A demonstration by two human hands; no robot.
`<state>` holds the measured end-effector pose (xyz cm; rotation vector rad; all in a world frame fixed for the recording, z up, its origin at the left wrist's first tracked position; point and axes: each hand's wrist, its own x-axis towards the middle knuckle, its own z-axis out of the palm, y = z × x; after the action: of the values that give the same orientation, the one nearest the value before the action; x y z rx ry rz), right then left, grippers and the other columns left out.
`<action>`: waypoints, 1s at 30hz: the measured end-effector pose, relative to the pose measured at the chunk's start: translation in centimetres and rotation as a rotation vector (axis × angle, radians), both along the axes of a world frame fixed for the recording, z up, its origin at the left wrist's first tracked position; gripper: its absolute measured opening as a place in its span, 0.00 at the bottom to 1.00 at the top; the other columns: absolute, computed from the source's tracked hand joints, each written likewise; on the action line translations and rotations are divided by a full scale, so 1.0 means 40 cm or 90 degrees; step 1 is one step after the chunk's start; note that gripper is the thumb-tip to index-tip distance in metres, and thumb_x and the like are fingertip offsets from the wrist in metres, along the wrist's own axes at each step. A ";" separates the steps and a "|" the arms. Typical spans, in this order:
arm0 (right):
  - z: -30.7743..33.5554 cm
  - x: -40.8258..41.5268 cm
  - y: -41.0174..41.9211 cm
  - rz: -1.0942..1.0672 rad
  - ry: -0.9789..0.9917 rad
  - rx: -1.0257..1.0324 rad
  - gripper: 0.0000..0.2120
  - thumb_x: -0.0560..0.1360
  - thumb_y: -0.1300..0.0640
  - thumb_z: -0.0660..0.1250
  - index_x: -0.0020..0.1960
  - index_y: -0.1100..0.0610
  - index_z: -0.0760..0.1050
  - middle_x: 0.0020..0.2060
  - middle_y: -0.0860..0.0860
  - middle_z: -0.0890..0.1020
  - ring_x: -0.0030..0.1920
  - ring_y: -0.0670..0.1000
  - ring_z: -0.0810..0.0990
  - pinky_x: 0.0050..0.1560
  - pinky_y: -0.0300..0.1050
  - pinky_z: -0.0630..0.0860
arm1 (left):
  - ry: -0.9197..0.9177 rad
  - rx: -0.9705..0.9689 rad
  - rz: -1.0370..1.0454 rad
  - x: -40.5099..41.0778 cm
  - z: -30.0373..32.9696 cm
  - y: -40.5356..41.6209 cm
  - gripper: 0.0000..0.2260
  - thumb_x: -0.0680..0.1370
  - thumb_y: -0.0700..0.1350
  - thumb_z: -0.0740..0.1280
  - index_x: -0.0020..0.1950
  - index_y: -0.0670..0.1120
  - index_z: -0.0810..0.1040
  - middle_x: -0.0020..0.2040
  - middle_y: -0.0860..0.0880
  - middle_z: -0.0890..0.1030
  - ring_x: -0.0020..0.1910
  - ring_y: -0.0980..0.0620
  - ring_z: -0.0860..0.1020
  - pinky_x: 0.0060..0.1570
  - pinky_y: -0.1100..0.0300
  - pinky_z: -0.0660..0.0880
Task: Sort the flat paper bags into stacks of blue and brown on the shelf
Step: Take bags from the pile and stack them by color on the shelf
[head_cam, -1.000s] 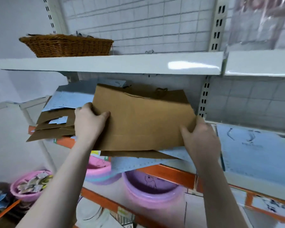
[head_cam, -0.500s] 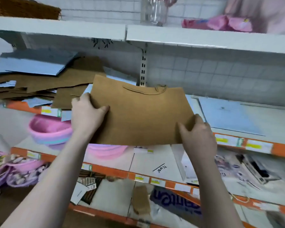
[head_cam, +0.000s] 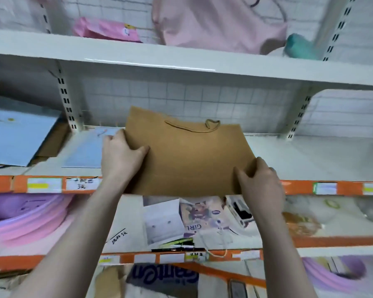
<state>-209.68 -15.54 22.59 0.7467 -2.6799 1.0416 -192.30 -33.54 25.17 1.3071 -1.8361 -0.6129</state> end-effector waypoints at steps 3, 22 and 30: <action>-0.001 -0.198 0.106 -0.039 -0.002 0.015 0.20 0.76 0.47 0.62 0.61 0.59 0.68 0.52 0.59 0.75 0.53 0.62 0.75 0.47 0.51 0.71 | 0.004 0.026 -0.046 -0.231 -0.015 0.074 0.26 0.72 0.50 0.71 0.67 0.43 0.69 0.63 0.39 0.68 0.60 0.39 0.71 0.59 0.51 0.67; -0.097 -0.706 0.207 -0.075 -0.048 0.122 0.13 0.77 0.49 0.61 0.52 0.59 0.68 0.44 0.55 0.72 0.43 0.57 0.71 0.43 0.47 0.70 | -0.048 0.119 -0.153 -0.769 -0.148 0.151 0.20 0.72 0.48 0.69 0.60 0.40 0.71 0.57 0.39 0.69 0.52 0.39 0.74 0.53 0.50 0.73; -0.109 -0.784 0.126 -0.036 -0.022 0.242 0.17 0.78 0.48 0.59 0.57 0.61 0.70 0.51 0.58 0.75 0.52 0.58 0.72 0.53 0.49 0.68 | -0.166 0.120 -0.144 -0.817 -0.193 0.099 0.21 0.74 0.51 0.66 0.62 0.40 0.71 0.61 0.38 0.71 0.61 0.39 0.69 0.58 0.49 0.69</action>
<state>-241.04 -10.49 18.24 0.7118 -2.9482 0.5387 -224.97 -29.59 17.44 1.3631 -2.2053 -0.7814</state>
